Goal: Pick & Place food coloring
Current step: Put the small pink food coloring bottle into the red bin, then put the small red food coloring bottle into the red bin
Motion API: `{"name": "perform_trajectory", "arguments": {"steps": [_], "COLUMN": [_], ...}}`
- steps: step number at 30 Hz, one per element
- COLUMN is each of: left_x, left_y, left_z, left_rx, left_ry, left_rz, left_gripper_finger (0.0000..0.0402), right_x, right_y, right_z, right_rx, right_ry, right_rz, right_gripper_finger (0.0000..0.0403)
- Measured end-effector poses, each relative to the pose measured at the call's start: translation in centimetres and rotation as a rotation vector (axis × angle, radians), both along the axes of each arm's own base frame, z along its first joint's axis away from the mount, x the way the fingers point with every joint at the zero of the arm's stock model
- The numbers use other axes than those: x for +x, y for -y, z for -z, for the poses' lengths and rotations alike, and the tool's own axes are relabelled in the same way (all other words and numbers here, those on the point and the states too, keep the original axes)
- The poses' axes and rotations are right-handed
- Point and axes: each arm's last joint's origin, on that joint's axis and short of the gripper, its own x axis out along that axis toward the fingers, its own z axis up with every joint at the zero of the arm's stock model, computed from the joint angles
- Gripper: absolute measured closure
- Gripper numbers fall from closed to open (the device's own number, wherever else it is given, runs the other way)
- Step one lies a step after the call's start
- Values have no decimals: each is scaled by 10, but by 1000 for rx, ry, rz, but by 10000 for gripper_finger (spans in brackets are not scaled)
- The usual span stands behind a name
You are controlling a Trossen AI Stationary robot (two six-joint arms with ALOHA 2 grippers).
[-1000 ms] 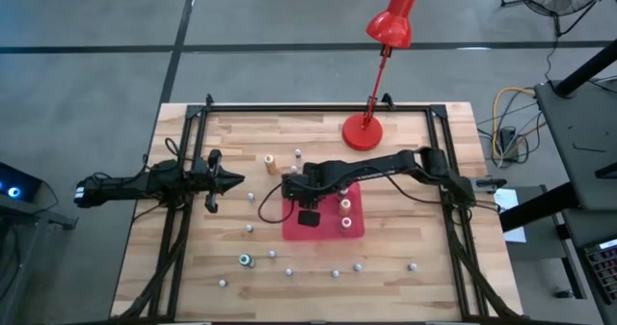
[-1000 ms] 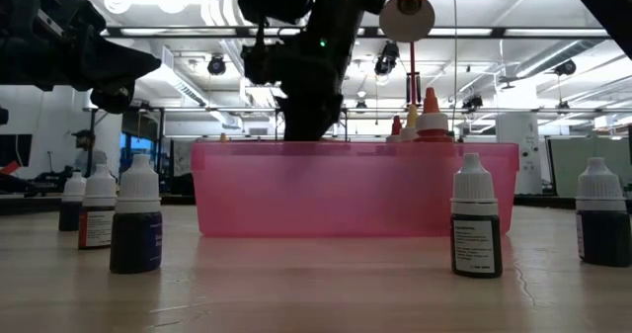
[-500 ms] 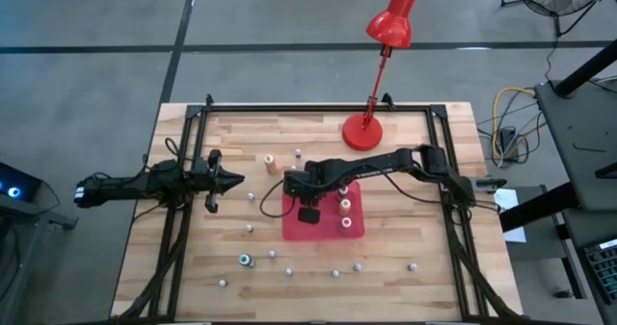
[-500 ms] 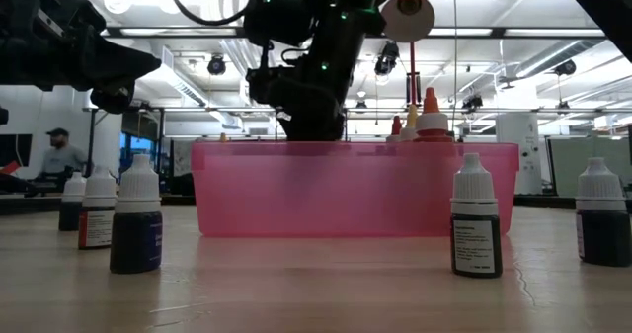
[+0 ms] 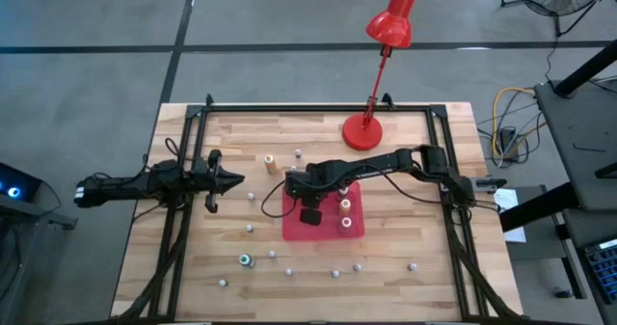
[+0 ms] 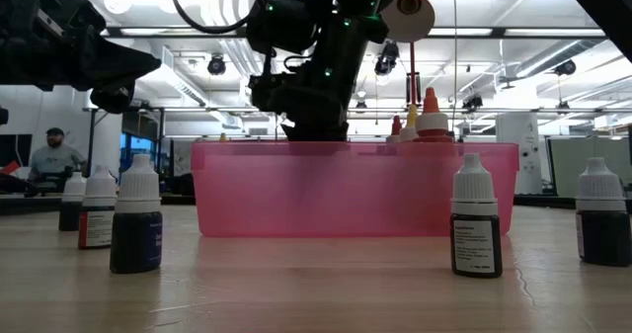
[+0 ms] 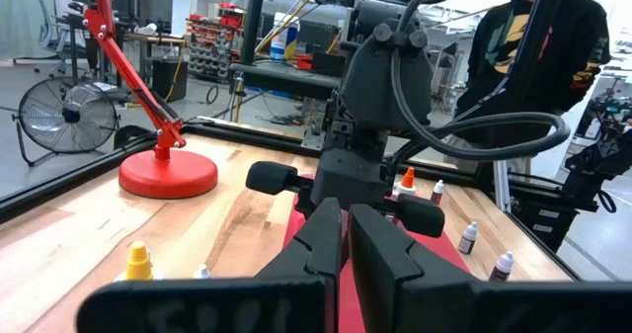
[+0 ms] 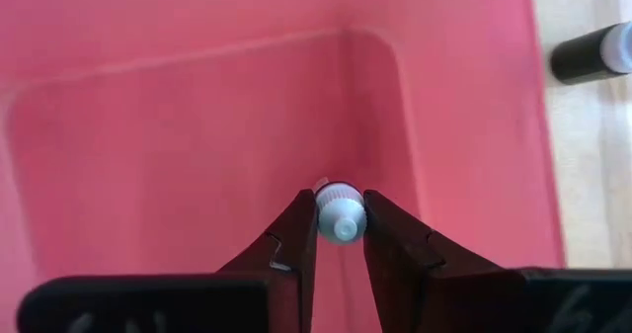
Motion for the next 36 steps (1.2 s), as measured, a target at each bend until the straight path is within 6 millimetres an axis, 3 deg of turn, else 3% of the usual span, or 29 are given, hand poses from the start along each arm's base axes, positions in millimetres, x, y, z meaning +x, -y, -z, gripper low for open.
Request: {"name": "perform_trajectory", "arguments": {"steps": [10,18,26,36], "left_x": [0,0,0,0], "left_y": [0,0,0,0], "left_z": [0,0,0,0], "left_rx": [0,0,0,0], "left_ry": [0,0,0,0], "left_rz": [0,-1,0,0], "left_gripper_finger": [402,402,402,402], "right_x": [0,-1,4,3], "right_y": [0,0,1,0], "right_z": [0,-2,-26,-72], "right_rx": [5,5,1,-22], "right_ry": [-4,-21,-9,-44], "right_rz": [-3,-1,-7,-39], "right_gripper_finger": [271,236,225,223]}}
